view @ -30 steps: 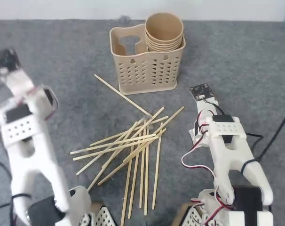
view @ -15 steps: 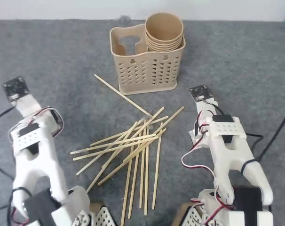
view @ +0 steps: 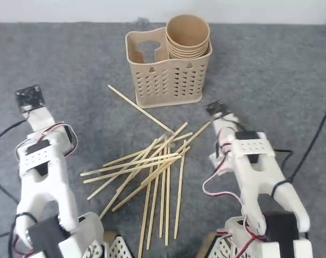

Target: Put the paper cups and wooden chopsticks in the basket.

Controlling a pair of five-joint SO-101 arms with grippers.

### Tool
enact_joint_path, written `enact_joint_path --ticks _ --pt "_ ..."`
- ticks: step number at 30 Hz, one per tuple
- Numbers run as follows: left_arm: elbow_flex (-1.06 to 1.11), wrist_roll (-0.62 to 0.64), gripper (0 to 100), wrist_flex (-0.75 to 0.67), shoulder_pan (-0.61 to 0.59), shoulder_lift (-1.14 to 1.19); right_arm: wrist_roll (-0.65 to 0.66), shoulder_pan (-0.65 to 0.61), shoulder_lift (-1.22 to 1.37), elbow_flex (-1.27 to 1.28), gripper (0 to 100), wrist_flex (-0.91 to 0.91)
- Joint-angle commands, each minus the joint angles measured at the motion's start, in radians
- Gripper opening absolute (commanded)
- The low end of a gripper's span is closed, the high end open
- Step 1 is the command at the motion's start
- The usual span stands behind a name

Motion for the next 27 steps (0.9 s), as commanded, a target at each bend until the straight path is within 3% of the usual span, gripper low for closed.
enact_joint_path --ticks 1,6,10,14,21,23,27 --pt "-0.031 -0.002 7 -0.025 0.008 0.005 0.029 -0.128 -0.027 -0.147 1.0 0.16" --pt "-0.139 0.02 7 0.034 0.008 0.109 -0.074 -0.364 -0.134 -0.347 1.7 0.199" --pt "-0.274 0.066 7 0.149 0.0 0.224 -0.046 -0.527 -0.116 -0.413 11.9 0.044" --pt "-0.366 0.071 7 0.222 -0.029 0.304 -0.066 -0.522 -0.018 -0.377 9.8 -0.199" --pt "-0.375 0.071 6 0.229 -0.023 0.311 -0.069 -0.381 0.308 -0.265 6.0 -0.684" --pt "-0.375 0.071 6 0.229 -0.025 0.311 -0.044 -0.364 0.38 -0.31 6.0 -0.707" --pt "-0.375 0.071 6 0.229 -0.025 0.311 -0.043 -0.375 0.435 -0.431 6.0 -0.568"
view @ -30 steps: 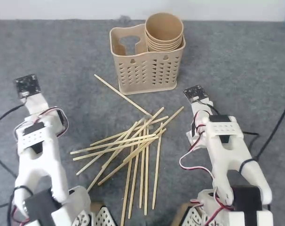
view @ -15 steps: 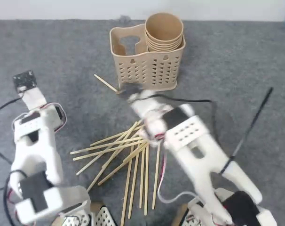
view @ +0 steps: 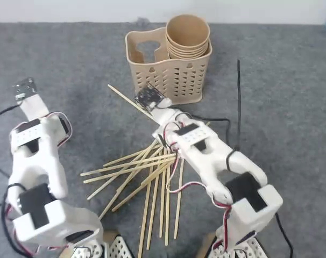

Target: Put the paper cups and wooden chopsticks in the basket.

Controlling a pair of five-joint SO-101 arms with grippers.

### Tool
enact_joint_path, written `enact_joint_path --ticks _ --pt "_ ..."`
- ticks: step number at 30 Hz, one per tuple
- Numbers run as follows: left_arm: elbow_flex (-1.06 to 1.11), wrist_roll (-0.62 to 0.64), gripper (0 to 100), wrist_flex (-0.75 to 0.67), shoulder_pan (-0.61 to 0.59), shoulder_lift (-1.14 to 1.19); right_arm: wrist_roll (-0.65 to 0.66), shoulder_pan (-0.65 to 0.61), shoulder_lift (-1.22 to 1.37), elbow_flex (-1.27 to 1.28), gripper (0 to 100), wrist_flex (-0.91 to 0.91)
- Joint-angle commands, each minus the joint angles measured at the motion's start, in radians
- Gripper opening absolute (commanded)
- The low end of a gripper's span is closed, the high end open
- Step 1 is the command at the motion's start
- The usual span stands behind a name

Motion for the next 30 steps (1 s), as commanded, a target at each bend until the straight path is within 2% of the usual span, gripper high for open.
enact_joint_path --ticks 1,10,13,15,19,24,30 --pt "-0.041 0.006 6 0.006 -0.005 -0.002 0.018 0.004 0.022 -0.132 6.0 0.076" --pt "-0.041 0.006 6 0.008 -0.005 -0.002 0.018 0.005 0.139 -0.318 6.0 0.246" --pt "-0.041 0.006 6 0.008 -0.008 -0.002 0.018 0.004 0.17 -0.373 4.8 0.317" --pt "-0.039 0.006 6 0.008 -0.009 -0.002 0.018 0.002 0.18 -0.397 0.5 0.357" --pt "-0.039 0.006 6 0.008 -0.009 -0.002 0.018 0.001 0.177 -0.4 0.7 0.418" --pt "-0.039 0.006 6 0.008 -0.009 -0.002 0.025 -0.048 0.087 -0.299 0.8 0.464" --pt "-0.008 0.006 6 -0.012 -0.009 -0.032 0.098 -0.246 -0.133 -0.012 0.8 0.352"
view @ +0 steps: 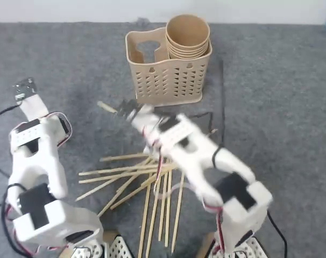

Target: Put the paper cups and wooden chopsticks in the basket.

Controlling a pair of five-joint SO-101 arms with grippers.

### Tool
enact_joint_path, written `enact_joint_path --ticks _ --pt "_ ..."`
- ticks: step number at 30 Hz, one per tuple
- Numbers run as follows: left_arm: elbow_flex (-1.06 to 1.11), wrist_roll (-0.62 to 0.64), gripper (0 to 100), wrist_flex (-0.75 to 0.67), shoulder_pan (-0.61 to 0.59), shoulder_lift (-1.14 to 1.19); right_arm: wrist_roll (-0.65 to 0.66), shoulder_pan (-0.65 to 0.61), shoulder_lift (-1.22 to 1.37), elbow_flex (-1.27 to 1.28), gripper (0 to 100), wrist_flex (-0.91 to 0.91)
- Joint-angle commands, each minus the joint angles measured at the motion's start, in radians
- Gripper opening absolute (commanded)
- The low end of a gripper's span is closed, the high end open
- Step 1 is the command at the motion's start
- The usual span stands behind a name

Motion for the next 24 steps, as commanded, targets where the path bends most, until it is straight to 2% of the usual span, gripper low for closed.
enact_joint_path --ticks 1,5,12,20,24 --pt "0.01 0.006 6 -0.032 -0.008 -0.043 0.035 -0.117 -0.185 0.16 0.8 -0.093" --pt "0.084 0.005 6 -0.094 -0.003 -0.109 0.072 -0.102 -0.286 0.273 0.8 -0.214" --pt "0.143 0.005 7 -0.147 -0.002 -0.164 0.069 -0.018 -0.3 0.279 2.4 -0.28" --pt "0.14 0.006 7 -0.144 -0.002 -0.163 -0.183 0.002 -0.294 0.278 13.4 -0.476" --pt "0.139 0.006 7 -0.147 -0.002 -0.161 -0.11 -0.031 -0.272 0.181 13.4 -0.512"
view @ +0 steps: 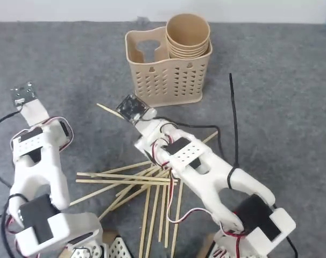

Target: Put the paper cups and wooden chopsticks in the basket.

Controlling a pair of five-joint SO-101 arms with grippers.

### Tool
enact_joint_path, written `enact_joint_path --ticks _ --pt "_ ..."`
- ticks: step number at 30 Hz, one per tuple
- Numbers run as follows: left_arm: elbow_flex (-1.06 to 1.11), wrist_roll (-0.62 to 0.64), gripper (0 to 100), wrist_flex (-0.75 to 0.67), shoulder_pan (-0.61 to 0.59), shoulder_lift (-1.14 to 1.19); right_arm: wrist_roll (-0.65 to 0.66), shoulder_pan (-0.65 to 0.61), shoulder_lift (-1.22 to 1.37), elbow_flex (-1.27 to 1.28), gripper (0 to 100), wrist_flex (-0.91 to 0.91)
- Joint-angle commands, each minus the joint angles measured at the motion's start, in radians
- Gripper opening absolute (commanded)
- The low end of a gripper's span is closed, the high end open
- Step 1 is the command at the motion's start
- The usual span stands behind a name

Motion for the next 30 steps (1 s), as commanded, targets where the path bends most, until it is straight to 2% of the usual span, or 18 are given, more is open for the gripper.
enact_joint_path --ticks 1,3,6,13,23,25,27,30 --pt "-0.015 0.006 7 -0.015 -0.005 -0.051 0.084 -0.022 -0.008 -0.133 13.4 -0.039" --pt "-0.025 0.009 7 -0.014 -0.009 -0.035 0.13 -0.028 0.073 -0.235 13.4 -0.039" --pt "-0.05 0.058 7 0.009 -0.011 -0.015 0.129 -0.028 0.231 -0.381 13.4 -0.031" --pt "-0.07 0.066 7 0.02 -0.011 0.005 0.135 0.013 0.533 -0.609 13.4 0.013" --pt "-0.07 0.066 7 0.02 -0.009 0.005 0.138 0.013 0.68 -0.921 13.2 0.357" --pt "-0.07 0.066 7 0.02 -0.009 0.005 0.192 0.01 0.7 -0.967 10.4 0.433" --pt "-0.07 0.066 7 0.02 -0.009 0.005 0.278 0.001 0.71 -0.991 0.6 0.495" --pt "-0.07 0.066 7 0.02 -0.009 0.005 0.341 -0.024 0.704 -0.991 1.3 0.565"
